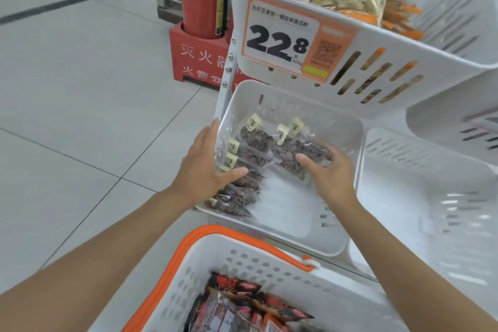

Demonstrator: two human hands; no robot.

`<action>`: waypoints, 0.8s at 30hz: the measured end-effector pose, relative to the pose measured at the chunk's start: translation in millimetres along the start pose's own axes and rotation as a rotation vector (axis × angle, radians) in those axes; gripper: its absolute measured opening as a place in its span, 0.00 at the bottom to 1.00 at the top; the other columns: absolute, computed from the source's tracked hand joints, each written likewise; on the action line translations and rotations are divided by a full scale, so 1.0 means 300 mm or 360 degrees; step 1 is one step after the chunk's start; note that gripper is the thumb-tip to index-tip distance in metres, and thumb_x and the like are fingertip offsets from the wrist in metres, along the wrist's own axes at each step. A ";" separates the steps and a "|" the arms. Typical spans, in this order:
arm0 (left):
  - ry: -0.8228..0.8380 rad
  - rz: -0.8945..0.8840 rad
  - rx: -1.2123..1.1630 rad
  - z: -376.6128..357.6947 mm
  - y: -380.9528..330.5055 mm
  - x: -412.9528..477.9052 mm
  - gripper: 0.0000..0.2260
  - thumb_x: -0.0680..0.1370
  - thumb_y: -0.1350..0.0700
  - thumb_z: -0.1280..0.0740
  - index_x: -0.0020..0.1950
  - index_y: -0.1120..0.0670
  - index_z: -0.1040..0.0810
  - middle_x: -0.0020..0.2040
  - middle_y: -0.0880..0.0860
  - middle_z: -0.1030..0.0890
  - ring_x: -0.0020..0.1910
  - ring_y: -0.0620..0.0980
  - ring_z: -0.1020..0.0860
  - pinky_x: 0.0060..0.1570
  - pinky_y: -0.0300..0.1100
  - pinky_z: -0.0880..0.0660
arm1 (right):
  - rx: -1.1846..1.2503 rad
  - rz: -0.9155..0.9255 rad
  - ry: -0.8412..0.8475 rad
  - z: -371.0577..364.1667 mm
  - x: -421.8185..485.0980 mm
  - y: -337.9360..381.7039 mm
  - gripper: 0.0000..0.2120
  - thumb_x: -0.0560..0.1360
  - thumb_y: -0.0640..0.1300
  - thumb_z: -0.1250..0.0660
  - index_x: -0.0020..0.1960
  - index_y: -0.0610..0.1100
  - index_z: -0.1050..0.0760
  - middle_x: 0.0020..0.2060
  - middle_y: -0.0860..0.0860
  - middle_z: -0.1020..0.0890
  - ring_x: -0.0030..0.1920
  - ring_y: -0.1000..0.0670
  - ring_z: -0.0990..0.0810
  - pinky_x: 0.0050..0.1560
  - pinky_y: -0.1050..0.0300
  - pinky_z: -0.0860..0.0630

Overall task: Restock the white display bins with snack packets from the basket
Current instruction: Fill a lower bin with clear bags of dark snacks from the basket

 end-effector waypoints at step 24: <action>0.0245 -0.0627 0.1258 0.050 -0.071 0.069 0.29 0.81 0.37 0.57 0.80 0.48 0.48 0.81 0.47 0.51 0.79 0.47 0.62 0.76 0.53 0.64 | 0.0197 0.0017 -0.0019 -0.115 0.037 0.143 0.20 0.73 0.40 0.27 0.64 0.42 0.24 0.52 0.53 0.18 0.46 0.59 0.21 0.48 0.67 0.26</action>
Point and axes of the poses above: each hand's wrist, its own x-axis towards the middle knuckle, its own z-axis out of the back of the hand, y = z × x, the point moved 2 cm from there along x, towards the middle knuckle
